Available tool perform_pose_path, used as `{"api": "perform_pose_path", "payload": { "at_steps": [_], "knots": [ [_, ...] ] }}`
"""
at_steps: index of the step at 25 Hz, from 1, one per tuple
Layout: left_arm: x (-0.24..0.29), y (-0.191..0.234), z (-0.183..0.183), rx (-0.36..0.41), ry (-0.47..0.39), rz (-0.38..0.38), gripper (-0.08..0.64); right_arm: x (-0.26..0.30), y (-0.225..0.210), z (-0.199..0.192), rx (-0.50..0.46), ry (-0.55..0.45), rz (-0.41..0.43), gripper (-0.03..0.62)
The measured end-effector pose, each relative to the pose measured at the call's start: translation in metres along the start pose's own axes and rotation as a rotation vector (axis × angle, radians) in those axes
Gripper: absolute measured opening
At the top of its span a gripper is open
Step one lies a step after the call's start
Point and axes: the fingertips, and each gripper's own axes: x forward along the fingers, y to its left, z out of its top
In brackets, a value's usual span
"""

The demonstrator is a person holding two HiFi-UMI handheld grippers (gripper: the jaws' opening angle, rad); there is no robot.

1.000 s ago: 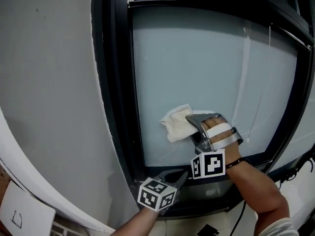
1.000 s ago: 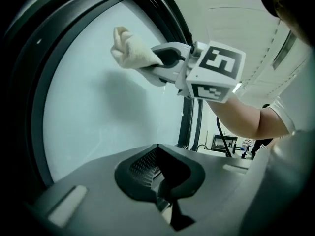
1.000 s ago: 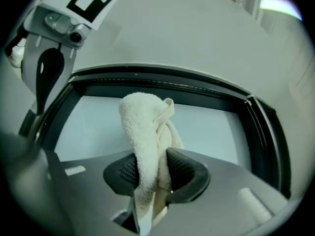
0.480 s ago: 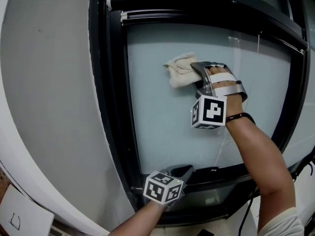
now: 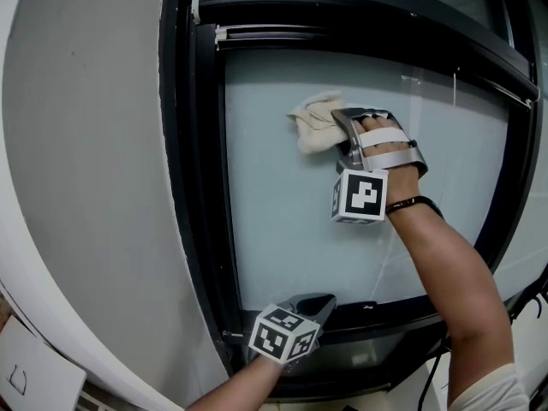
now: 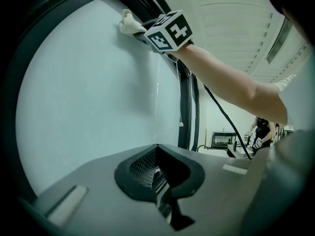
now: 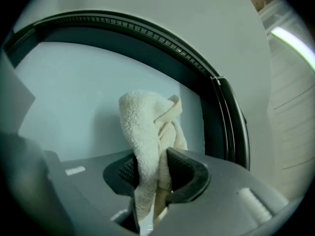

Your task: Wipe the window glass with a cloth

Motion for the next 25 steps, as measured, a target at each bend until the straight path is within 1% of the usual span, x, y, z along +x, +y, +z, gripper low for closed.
{"api": "perform_pose_path", "payload": {
  "at_steps": [3, 12, 21, 25],
  "knots": [
    [0.004, 0.0, -0.005, -0.006, 0.006, -0.005, 0.016, 0.0, 0.006, 0.001, -0.01, 0.009, -0.007, 0.114],
    [0.01, 0.006, -0.011, -0.025, 0.011, -0.006, 0.017, -0.003, 0.016, 0.004, 0.042, 0.026, -0.018, 0.114],
    [0.018, 0.011, -0.014, -0.04, 0.012, -0.004, 0.017, -0.019, 0.046, 0.014, 0.049, -0.02, -0.021, 0.114],
    [0.015, 0.012, -0.018, -0.03, 0.005, 0.023, 0.017, -0.026, 0.058, 0.017, 0.074, -0.04, -0.018, 0.114]
  ]
}}
